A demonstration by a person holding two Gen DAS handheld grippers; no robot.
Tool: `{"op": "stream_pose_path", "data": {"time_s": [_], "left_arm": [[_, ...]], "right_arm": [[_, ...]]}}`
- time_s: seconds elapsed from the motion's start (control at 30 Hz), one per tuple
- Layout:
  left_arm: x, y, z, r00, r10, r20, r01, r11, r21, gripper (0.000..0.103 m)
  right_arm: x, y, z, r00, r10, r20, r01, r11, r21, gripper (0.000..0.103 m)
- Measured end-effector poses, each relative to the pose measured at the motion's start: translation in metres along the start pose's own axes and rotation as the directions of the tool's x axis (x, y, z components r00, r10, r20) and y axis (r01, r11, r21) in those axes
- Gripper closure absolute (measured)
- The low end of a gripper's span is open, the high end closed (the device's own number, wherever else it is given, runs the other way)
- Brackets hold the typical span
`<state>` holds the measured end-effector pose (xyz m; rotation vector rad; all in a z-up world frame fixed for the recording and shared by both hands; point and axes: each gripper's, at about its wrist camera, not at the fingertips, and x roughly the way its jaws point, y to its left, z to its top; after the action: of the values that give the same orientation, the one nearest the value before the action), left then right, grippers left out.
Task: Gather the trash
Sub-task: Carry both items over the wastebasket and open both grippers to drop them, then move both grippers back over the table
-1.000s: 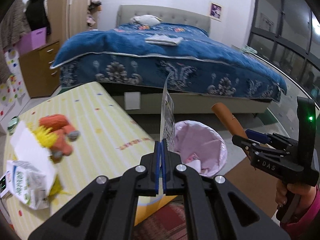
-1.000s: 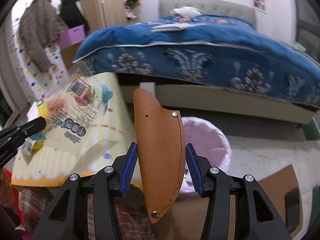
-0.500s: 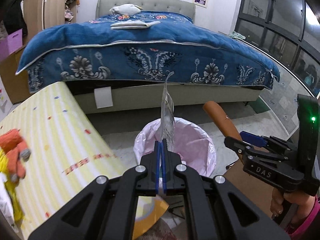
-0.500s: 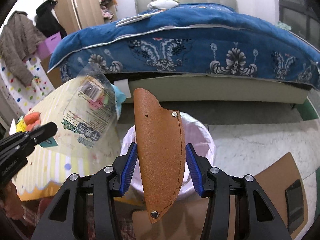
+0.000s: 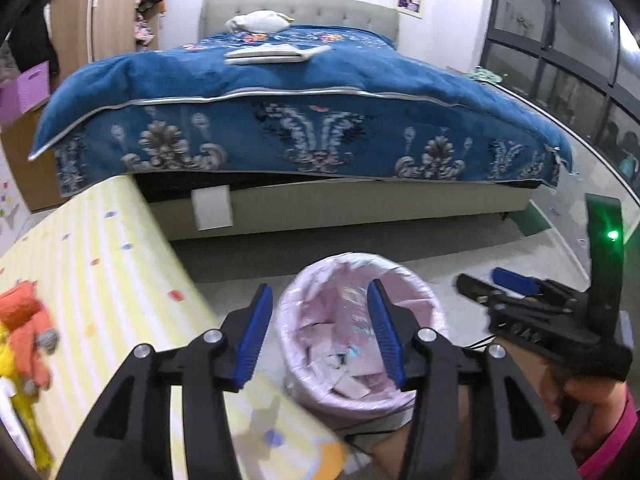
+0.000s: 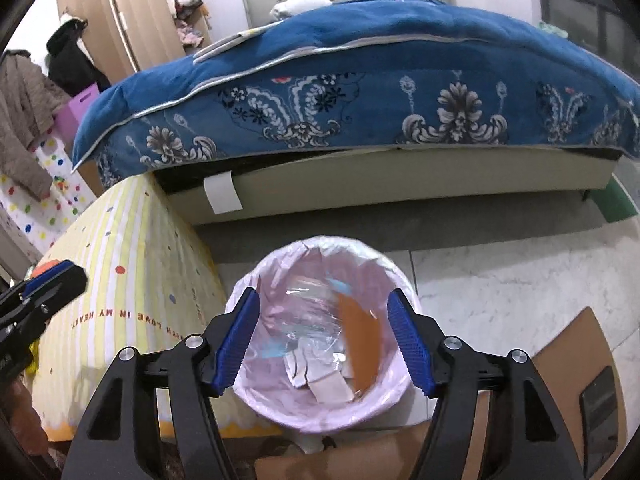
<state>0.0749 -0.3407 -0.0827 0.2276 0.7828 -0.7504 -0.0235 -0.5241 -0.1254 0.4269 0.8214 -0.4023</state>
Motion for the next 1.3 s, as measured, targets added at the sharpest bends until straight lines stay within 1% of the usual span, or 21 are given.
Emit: {"op": "stream_pose_path", "data": {"time_s": [0.13,0.27,0.37,0.4,0.47,0.57,0.63,0.73,0.8,0.87,0.97,1.0,1.13,1.3], "left_arm": [[-0.026,0.021,-0.019,0.999,0.040,-0.007,-0.040,0.999,-0.036,0.055],[-0.053,0.036,-0.037,0.996,0.087,-0.005,-0.087,0.995,-0.054,0.054],[-0.073,0.044,-0.047,0.994,0.109,0.005,-0.109,0.992,-0.068,0.053],[-0.084,0.049,-0.053,0.991,0.131,0.010,-0.129,0.989,-0.075,0.050],[-0.097,0.055,-0.062,0.989,0.144,0.012,-0.143,0.986,-0.085,0.050],[-0.118,0.074,-0.079,0.989,0.151,-0.001,-0.150,0.979,-0.135,0.050],[-0.135,0.090,-0.092,0.982,0.187,-0.001,-0.184,0.968,-0.169,0.050],[-0.157,0.115,-0.107,0.967,0.253,0.007,-0.246,0.945,-0.214,0.049],[-0.170,0.131,-0.116,0.956,0.293,0.008,-0.282,0.927,-0.246,0.041],[-0.184,0.149,-0.128,0.940,0.340,0.009,-0.324,0.903,-0.282,0.038],[-0.194,0.169,-0.144,0.922,0.387,-0.006,-0.369,0.874,-0.317,0.035],[-0.194,0.176,-0.149,0.919,0.395,-0.019,-0.379,0.865,-0.328,0.035],[-0.185,0.201,-0.162,0.918,0.390,-0.071,-0.387,0.842,-0.375,0.035],[-0.172,0.210,-0.164,0.917,0.387,-0.094,-0.392,0.840,-0.374,0.035]], "right_arm": [[-0.015,0.005,-0.010,1.000,0.018,-0.008,-0.018,1.000,0.001,0.036],[-0.036,0.022,-0.015,1.000,0.029,0.006,-0.029,0.999,-0.032,0.036],[-0.055,0.044,-0.019,0.998,0.054,0.030,-0.051,0.996,-0.074,0.036],[-0.060,0.052,-0.019,0.997,0.063,0.036,-0.060,0.994,-0.088,0.036],[-0.070,0.073,-0.023,0.995,0.090,0.042,-0.084,0.987,-0.137,0.036],[-0.076,0.106,-0.031,0.991,0.128,0.027,-0.119,0.969,-0.216,0.037],[-0.078,0.132,-0.038,0.988,0.153,0.010,-0.145,0.953,-0.266,0.037],[-0.082,0.166,-0.045,0.982,0.189,-0.006,-0.180,0.927,-0.330,0.040],[-0.085,0.188,-0.048,0.978,0.208,-0.011,-0.197,0.908,-0.371,0.040],[-0.088,0.204,-0.050,0.974,0.225,-0.018,-0.213,0.892,-0.399,0.040],[-0.092,0.227,-0.054,0.969,0.245,-0.026,-0.231,0.869,-0.438,0.040],[-0.092,0.232,-0.056,0.968,0.250,-0.027,-0.235,0.863,-0.447,0.040],[-0.093,0.248,-0.061,0.966,0.256,-0.040,-0.244,0.844,-0.478,0.040],[-0.093,0.251,-0.065,0.969,0.244,-0.048,-0.236,0.843,-0.484,0.040]]}}
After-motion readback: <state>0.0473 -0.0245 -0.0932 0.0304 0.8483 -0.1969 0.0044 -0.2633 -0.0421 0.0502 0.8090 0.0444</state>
